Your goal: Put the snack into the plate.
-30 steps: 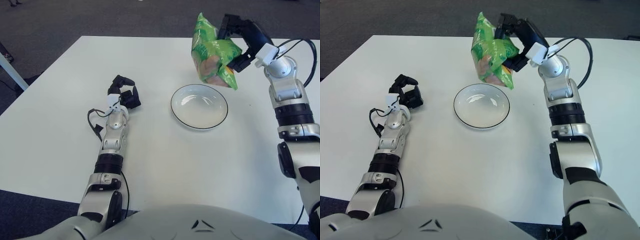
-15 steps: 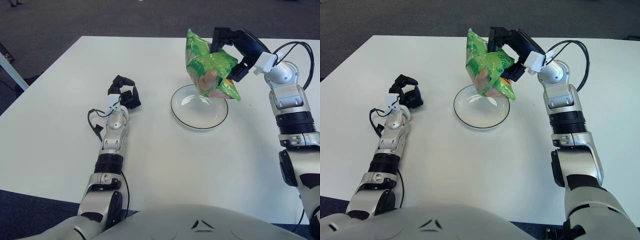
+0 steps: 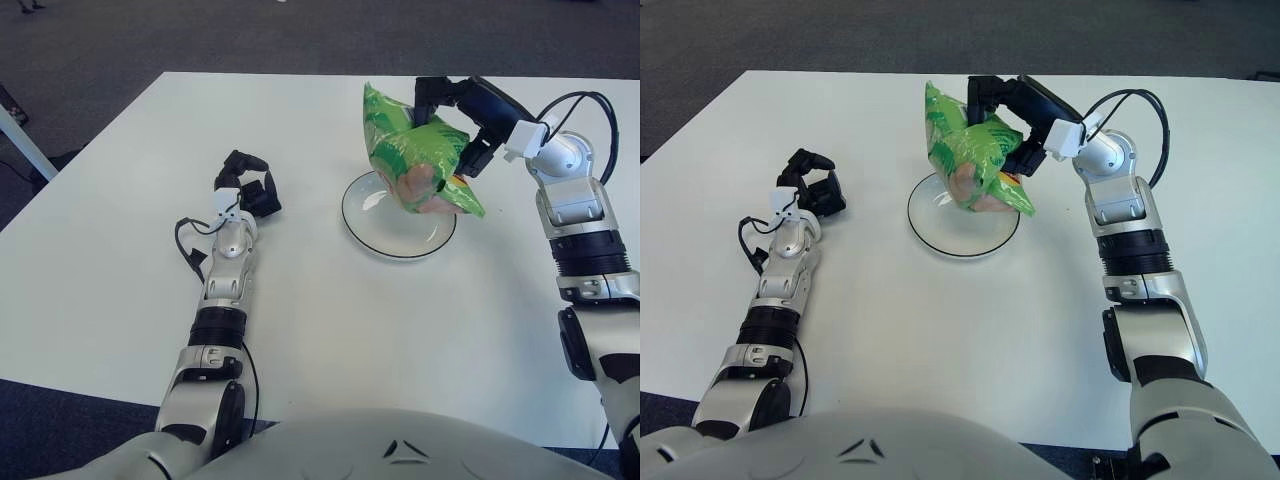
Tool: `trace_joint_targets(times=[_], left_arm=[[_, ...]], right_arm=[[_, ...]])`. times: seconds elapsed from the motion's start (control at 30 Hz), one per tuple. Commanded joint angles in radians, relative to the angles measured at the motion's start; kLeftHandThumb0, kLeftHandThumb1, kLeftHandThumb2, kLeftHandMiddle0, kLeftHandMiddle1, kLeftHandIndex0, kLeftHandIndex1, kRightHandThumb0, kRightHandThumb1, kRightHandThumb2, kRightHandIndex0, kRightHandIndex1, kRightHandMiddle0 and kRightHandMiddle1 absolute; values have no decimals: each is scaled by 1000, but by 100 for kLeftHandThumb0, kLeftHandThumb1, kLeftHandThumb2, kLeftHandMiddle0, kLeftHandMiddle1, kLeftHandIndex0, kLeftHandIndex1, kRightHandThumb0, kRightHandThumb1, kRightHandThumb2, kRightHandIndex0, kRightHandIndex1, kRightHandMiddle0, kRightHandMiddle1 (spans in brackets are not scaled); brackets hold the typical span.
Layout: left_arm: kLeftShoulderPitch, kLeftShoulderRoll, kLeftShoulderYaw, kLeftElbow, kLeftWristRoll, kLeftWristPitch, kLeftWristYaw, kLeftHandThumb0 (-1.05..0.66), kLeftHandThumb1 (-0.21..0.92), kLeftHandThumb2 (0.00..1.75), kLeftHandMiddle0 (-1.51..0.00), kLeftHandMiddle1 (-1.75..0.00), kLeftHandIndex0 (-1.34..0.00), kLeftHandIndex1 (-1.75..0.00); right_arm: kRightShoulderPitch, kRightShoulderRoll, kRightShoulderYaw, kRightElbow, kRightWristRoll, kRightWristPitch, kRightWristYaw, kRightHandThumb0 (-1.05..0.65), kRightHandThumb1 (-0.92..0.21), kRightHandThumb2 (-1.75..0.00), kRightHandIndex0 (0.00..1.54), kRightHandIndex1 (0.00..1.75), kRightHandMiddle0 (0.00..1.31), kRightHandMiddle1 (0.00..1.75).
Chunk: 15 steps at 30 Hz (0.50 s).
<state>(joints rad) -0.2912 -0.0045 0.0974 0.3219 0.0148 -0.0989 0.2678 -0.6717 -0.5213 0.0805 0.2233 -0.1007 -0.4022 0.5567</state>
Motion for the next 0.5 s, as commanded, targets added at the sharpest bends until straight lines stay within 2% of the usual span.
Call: trace_joint_targets(times=[0.0, 0.47], left_arm=[[134, -53, -6, 95, 1, 4, 11, -48, 31, 132, -127, -175, -61, -175], [137, -51, -10, 95, -3, -10, -1, -48, 31, 132, -127, -175, -61, -175]], right_arm=[[16, -10, 12, -25, 34, -22, 46, 0, 8, -174, 93, 168, 68, 175], [56, -7, 14, -24, 46, -31, 109, 0, 10, -175, 97, 163, 68, 175]])
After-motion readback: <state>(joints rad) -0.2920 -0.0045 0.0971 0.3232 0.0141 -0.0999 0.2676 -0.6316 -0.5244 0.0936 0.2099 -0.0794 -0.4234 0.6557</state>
